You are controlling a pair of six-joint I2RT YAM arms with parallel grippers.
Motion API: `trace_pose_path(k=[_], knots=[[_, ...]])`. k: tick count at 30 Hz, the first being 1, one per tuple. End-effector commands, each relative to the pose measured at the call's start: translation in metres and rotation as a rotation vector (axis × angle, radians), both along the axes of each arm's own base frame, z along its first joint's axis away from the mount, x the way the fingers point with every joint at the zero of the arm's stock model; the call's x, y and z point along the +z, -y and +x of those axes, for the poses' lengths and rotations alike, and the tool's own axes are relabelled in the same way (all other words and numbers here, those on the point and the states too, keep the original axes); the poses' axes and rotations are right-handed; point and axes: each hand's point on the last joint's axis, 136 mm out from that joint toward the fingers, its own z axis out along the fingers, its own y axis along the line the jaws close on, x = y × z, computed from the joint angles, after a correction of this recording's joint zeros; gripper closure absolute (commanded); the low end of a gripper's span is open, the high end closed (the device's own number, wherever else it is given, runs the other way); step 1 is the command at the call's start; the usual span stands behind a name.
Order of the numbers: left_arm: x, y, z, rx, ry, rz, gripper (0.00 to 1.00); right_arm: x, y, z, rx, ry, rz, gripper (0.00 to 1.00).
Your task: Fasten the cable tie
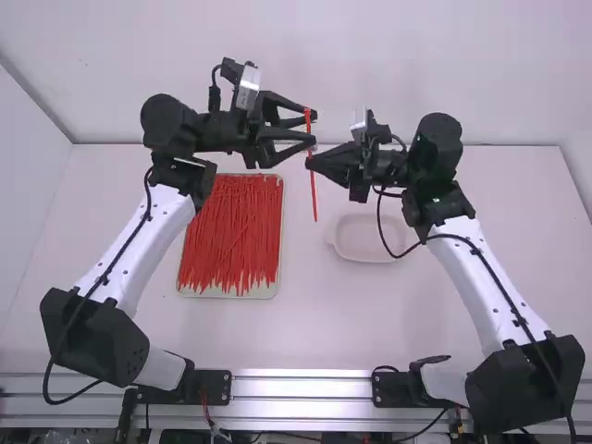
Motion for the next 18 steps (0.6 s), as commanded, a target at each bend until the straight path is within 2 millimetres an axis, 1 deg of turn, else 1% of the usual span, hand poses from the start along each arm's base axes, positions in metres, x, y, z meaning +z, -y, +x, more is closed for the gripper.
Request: trace_pose_path(k=[1,3,7,9,10,11,18], knots=[[0.0122,-0.0027,-0.0010,0.009,0.014,-0.020,0.48,0.0108,0.0013,-0.0010,0.003,0.017,0.011,1.00],[0.0153,-0.0043,-0.0009,0.016,0.020,-0.030,0.57,0.0115,0.0006,-0.0015,0.005,0.019,0.012,1.00],[0.0175,-0.0028,0.0009,0.028,0.015,-0.043,0.68,0.0120,0.0008,-0.0013,0.004,0.024,0.013,1.00],[0.0181,-0.0028,0.0015,0.031,0.010,-0.047,0.70,0.0120,0.0009,-0.0012,0.004,0.027,0.013,1.00],[0.0191,-0.0029,0.0026,0.035,-0.005,-0.053,0.75,0.0119,0.0009,-0.0016,0.006,0.035,0.012,1.00],[0.0192,-0.0030,0.0027,0.036,-0.002,-0.053,0.77,0.0119,0.0009,-0.0016,0.006,0.038,0.012,1.00],[0.0206,-0.0031,0.0011,0.034,0.015,-0.056,0.88,0.0120,0.0009,-0.0012,0.004,0.039,0.012,1.00]])
